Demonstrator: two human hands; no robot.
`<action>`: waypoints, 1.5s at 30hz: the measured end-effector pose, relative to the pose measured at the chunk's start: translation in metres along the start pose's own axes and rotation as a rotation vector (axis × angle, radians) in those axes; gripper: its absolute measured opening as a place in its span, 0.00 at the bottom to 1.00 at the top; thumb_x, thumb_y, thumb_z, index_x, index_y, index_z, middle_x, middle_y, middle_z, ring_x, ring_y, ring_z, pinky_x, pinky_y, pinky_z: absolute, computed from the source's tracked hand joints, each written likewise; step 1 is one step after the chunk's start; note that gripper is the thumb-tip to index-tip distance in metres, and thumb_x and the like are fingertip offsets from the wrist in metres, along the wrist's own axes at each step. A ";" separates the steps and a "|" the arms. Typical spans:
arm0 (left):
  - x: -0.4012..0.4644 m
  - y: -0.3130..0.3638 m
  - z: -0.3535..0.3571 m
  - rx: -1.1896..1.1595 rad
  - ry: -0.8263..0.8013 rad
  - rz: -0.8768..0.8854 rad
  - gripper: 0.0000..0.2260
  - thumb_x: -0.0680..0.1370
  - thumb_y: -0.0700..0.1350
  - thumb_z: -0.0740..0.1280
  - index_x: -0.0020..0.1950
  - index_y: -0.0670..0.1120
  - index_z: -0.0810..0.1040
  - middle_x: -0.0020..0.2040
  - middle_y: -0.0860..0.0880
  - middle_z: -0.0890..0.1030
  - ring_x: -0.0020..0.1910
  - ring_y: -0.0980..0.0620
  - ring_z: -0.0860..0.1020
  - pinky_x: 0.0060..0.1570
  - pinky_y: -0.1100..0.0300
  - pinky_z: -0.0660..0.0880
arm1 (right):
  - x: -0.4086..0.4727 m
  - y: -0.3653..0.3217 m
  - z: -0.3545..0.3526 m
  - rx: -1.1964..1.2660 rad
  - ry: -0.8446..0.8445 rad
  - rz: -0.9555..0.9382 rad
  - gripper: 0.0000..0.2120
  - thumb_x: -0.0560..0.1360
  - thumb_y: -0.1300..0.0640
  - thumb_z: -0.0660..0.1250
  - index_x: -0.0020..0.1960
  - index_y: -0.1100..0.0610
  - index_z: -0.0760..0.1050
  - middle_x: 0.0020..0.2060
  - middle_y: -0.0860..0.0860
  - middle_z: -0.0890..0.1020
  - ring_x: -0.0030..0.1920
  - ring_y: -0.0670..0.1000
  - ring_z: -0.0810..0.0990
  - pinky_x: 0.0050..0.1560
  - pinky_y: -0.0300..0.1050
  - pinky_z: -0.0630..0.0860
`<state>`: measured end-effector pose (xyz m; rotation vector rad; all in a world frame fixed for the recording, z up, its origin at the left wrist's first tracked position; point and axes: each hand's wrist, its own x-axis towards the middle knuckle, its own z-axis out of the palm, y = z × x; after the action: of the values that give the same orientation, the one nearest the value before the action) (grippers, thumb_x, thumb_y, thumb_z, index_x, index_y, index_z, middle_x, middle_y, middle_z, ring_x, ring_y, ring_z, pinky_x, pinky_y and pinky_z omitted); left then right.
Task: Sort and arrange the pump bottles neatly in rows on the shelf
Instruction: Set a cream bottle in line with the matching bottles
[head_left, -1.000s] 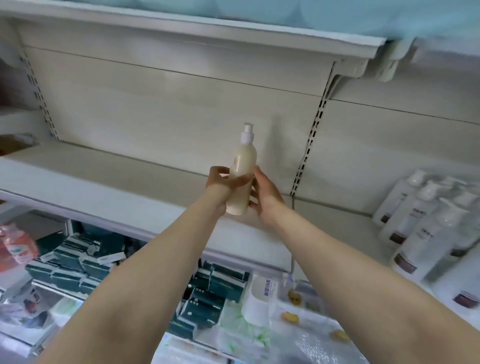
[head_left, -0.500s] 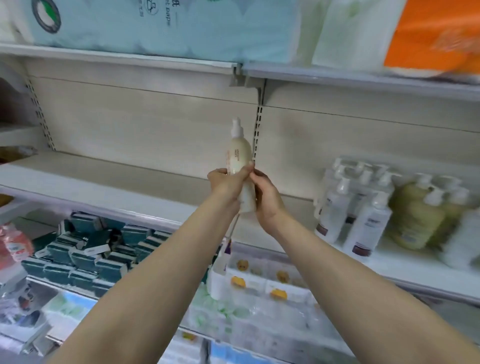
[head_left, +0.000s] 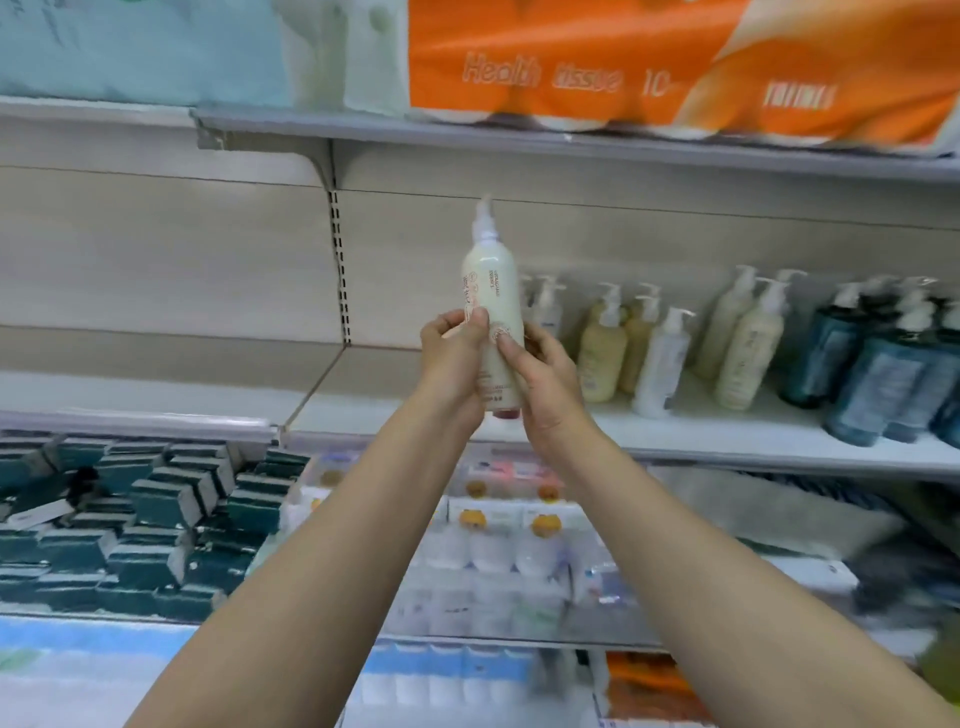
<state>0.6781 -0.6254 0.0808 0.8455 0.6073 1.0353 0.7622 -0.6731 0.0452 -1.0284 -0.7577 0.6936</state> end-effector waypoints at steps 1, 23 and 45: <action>-0.009 -0.010 0.011 0.000 -0.026 -0.010 0.13 0.82 0.43 0.65 0.64 0.44 0.68 0.59 0.42 0.80 0.46 0.45 0.83 0.34 0.53 0.81 | -0.006 -0.004 -0.016 0.010 0.023 -0.004 0.24 0.75 0.54 0.74 0.69 0.55 0.74 0.58 0.54 0.84 0.57 0.57 0.84 0.46 0.51 0.83; 0.001 -0.161 0.172 0.227 -0.278 -0.103 0.12 0.83 0.40 0.61 0.66 0.44 0.75 0.59 0.48 0.79 0.47 0.58 0.77 0.39 0.71 0.74 | 0.012 -0.046 -0.225 -0.205 0.509 -0.112 0.33 0.67 0.68 0.78 0.68 0.52 0.71 0.59 0.50 0.80 0.57 0.50 0.82 0.52 0.44 0.81; 0.070 -0.227 0.187 0.362 -0.073 -0.028 0.26 0.76 0.42 0.73 0.72 0.45 0.69 0.64 0.48 0.78 0.49 0.55 0.78 0.29 0.75 0.71 | 0.092 -0.024 -0.337 -0.546 0.855 -0.053 0.34 0.65 0.64 0.80 0.62 0.50 0.63 0.64 0.54 0.73 0.59 0.56 0.76 0.57 0.47 0.72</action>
<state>0.9622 -0.6773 -0.0091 1.1823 0.7554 0.8765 1.0918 -0.7707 -0.0194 -1.6322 -0.2053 -0.0564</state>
